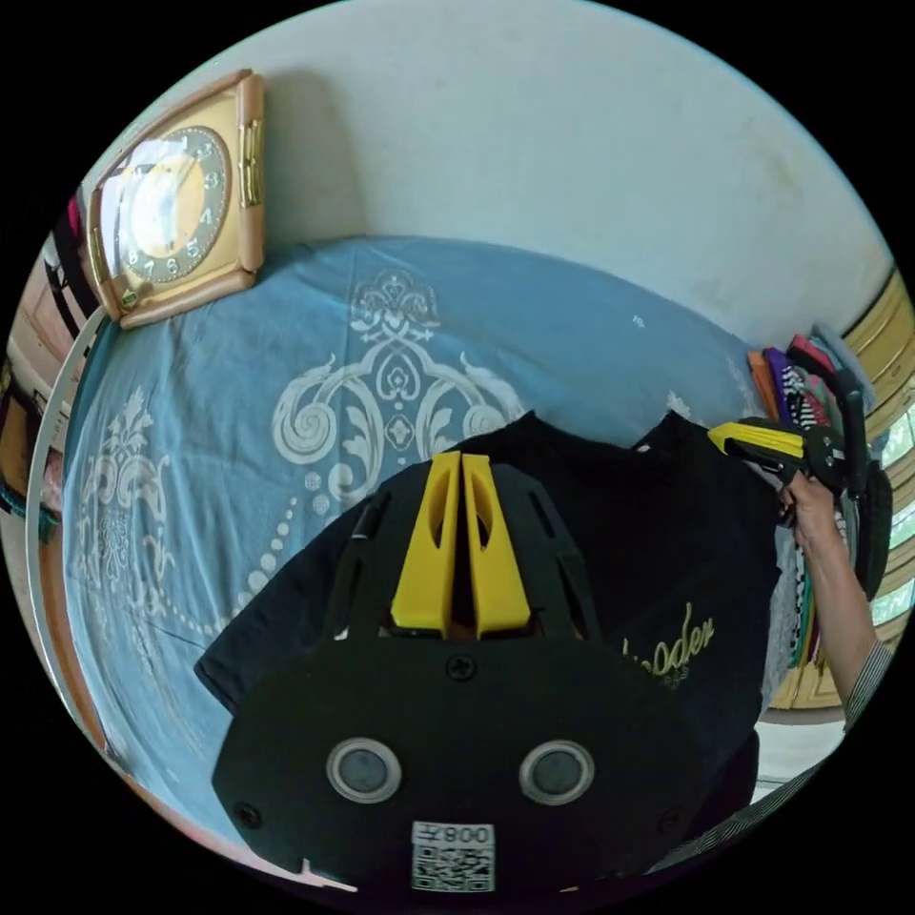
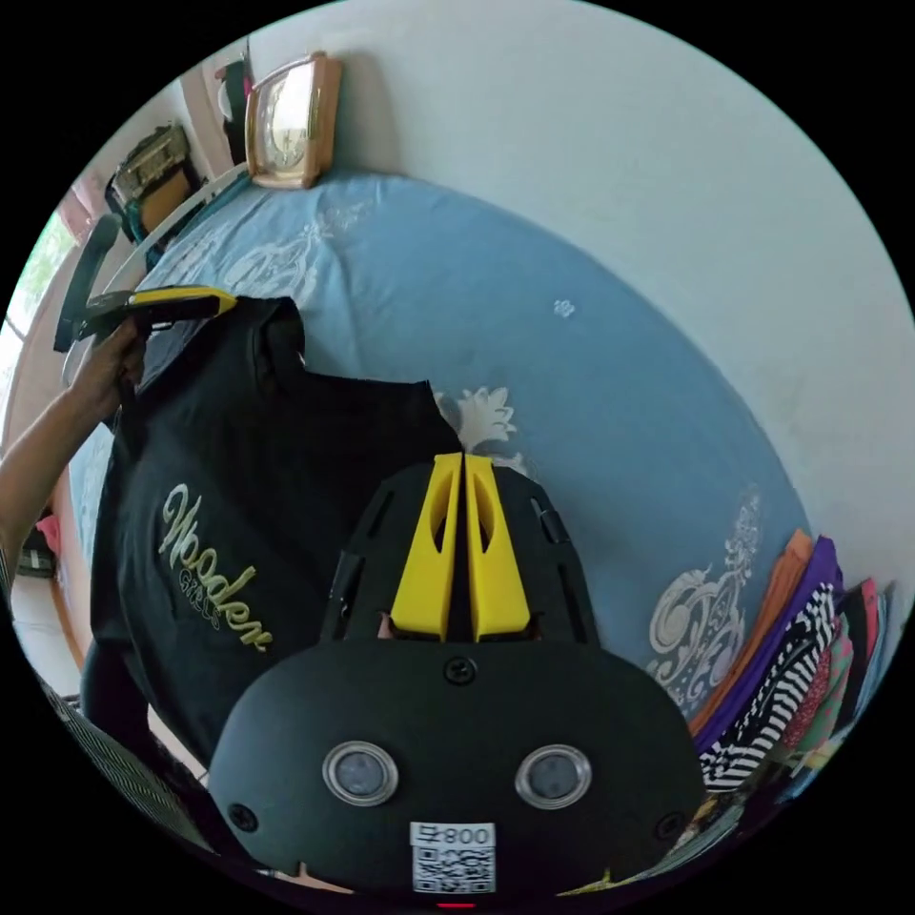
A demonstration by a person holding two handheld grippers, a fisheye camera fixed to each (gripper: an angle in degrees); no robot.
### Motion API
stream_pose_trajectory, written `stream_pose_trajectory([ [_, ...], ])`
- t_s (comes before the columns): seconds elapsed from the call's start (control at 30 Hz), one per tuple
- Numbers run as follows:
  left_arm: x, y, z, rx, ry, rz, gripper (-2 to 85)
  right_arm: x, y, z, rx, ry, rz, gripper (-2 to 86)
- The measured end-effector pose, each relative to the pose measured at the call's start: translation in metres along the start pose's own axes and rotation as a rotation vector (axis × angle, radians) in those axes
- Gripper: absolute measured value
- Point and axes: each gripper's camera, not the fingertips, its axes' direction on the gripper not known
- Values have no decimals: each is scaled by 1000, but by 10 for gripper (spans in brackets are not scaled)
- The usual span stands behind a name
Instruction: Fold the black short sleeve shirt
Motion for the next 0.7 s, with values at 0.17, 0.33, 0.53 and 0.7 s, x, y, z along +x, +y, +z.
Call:
stream_pose_trajectory([
  [0.17,7,4,1,6,-31,28,7,12,6,-9,28,-54,68,2],
  [0.33,-1,22,6,-11,23,-45,24,30,25,3,-25,-101,190,-1],
  [0.53,-13,76,-24,40,75,-20,41,61,115,-22,60,-190,253,1],
  [0.7,-33,105,-24,-33,16,-115,16,76,145,11,-77,-182,391,4],
])
